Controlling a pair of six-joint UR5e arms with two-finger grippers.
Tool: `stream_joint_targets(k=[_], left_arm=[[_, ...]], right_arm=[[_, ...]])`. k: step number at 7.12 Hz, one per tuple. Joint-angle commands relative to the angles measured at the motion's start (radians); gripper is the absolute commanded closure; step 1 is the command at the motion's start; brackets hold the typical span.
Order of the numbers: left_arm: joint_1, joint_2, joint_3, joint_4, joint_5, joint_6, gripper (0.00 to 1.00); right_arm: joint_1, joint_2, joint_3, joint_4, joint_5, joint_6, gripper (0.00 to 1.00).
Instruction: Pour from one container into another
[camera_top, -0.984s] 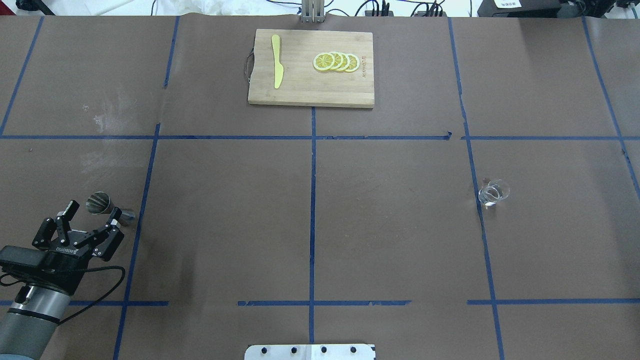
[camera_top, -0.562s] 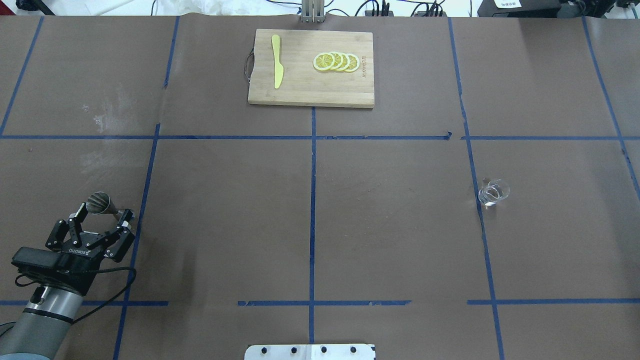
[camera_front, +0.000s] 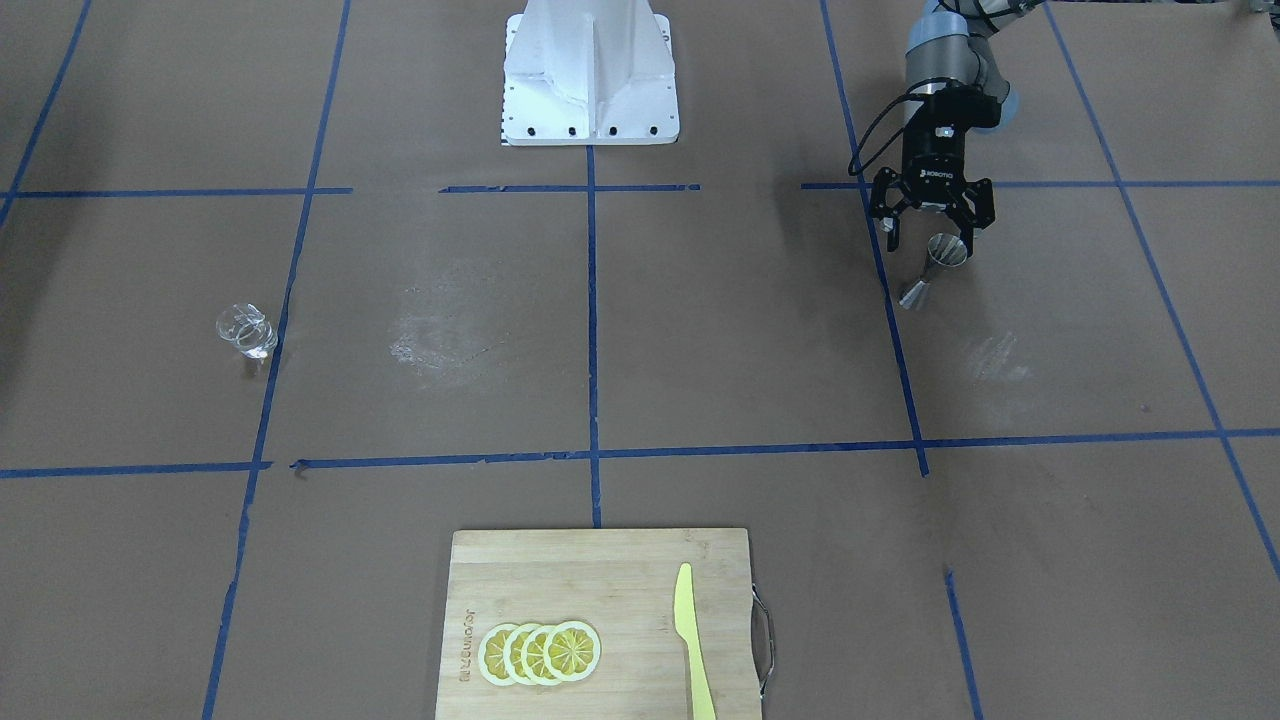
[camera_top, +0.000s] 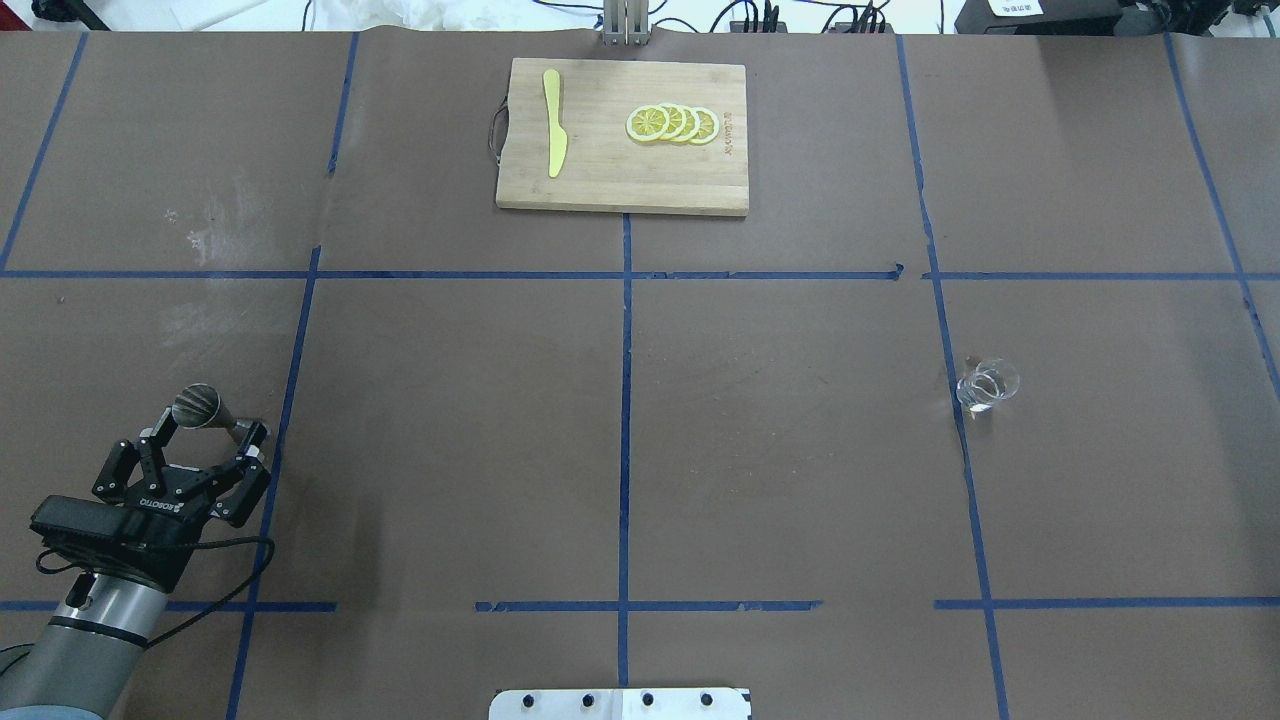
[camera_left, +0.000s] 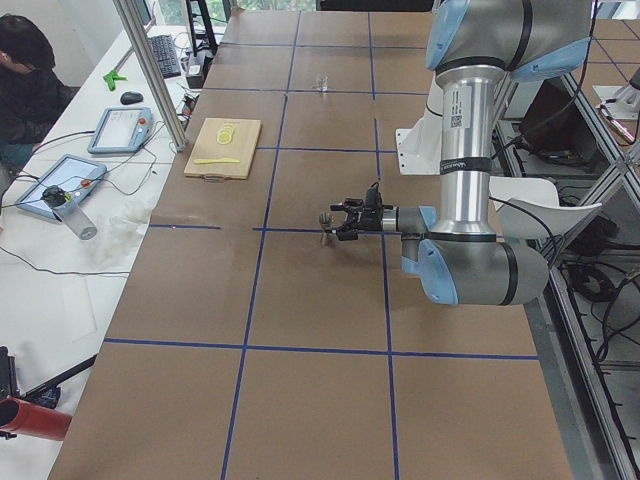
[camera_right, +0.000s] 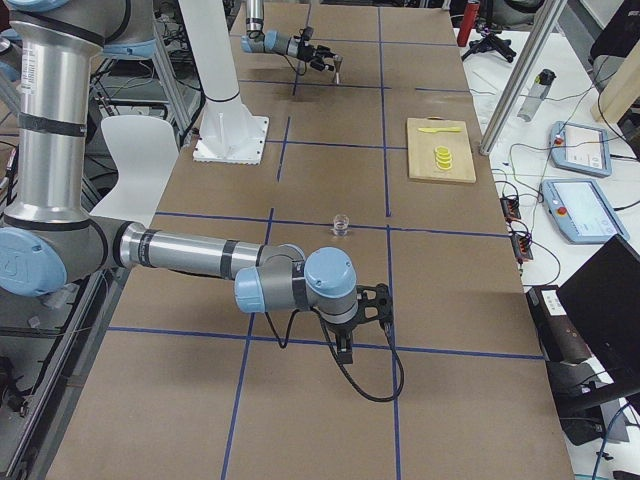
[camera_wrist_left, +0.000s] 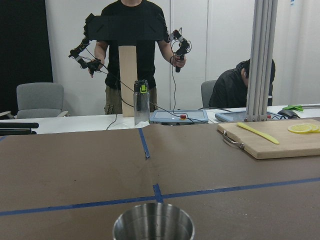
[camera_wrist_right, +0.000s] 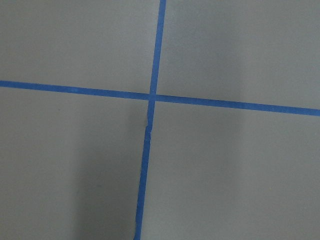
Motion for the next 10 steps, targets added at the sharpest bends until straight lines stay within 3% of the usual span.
stream_joint_targets(k=[1, 10], left_arm=[[0.001, -0.001, 0.001, 0.001, -0.018, 0.014, 0.00], [-0.051, 0.000, 0.027, 0.002, -0.113, -0.024, 0.00]], right_arm=[[0.000, 0.000, 0.000, 0.000, 0.000, 0.000, 0.00], [0.000, -0.002, 0.003, 0.000, -0.002, 0.000, 0.00]])
